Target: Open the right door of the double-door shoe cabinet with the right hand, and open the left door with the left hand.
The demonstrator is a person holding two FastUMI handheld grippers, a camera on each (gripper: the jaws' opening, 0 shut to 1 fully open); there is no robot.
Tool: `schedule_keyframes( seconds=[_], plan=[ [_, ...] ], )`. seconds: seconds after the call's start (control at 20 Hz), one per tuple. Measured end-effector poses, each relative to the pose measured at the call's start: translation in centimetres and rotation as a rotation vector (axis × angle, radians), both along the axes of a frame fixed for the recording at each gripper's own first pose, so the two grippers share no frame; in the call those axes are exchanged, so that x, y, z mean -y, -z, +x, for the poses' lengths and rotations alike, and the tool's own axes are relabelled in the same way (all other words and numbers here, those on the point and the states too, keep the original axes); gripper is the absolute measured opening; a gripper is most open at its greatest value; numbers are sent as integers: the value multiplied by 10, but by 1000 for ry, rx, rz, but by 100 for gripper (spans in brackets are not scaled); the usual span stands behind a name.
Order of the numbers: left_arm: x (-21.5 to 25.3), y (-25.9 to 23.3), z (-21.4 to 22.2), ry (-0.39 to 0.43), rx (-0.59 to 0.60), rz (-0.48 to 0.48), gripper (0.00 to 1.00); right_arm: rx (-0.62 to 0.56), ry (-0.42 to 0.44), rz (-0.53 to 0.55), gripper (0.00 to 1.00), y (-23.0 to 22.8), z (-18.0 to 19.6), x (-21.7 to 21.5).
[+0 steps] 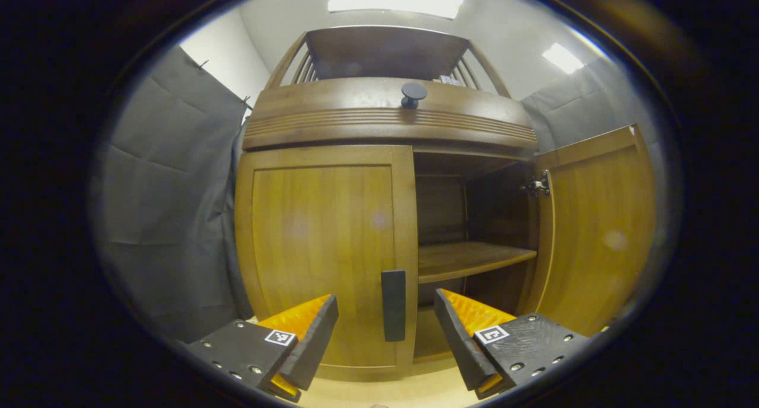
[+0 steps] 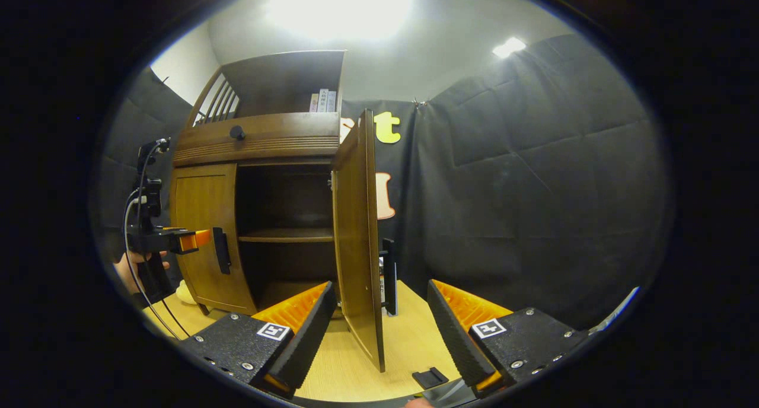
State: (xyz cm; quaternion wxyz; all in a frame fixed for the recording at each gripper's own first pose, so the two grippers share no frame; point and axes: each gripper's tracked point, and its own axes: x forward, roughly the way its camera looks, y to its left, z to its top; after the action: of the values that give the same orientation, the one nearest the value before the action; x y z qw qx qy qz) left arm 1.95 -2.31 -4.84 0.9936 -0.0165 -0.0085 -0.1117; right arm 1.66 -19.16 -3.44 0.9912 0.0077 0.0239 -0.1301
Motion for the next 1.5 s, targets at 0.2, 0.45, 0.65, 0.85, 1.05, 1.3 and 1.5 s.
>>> schedule_keyframes(
  seconds=[0.2, 0.45, 0.65, 0.85, 1.05, 1.3, 1.5],
  plan=[
    [-3, 5, 6, -29, -23, 6, 100, -15, 16, 26, 95, 0, 9, 6],
    [2, 29, 21, -33, -83, 6, 87, -31, 17, 49, 95, 3, 18, 9],
    [4, 34, 24, -12, -104, 3, 88, -53, 19, 31, 95, 6, 21, 9],
    [12, 35, 27, -9, -97, -1, 64, -54, 11, 36, 95, 4, 22, 8],
    [23, 35, 25, 17, -116, -26, 43, -39, -15, 28, 95, -1, 20, 1],
    [25, 35, 22, 27, -135, -34, 16, -36, -37, 32, 93, -1, 16, -6],
    [23, 34, 9, 37, -138, -36, 16, -40, -61, 48, 95, 3, 13, -16]
  ],
)
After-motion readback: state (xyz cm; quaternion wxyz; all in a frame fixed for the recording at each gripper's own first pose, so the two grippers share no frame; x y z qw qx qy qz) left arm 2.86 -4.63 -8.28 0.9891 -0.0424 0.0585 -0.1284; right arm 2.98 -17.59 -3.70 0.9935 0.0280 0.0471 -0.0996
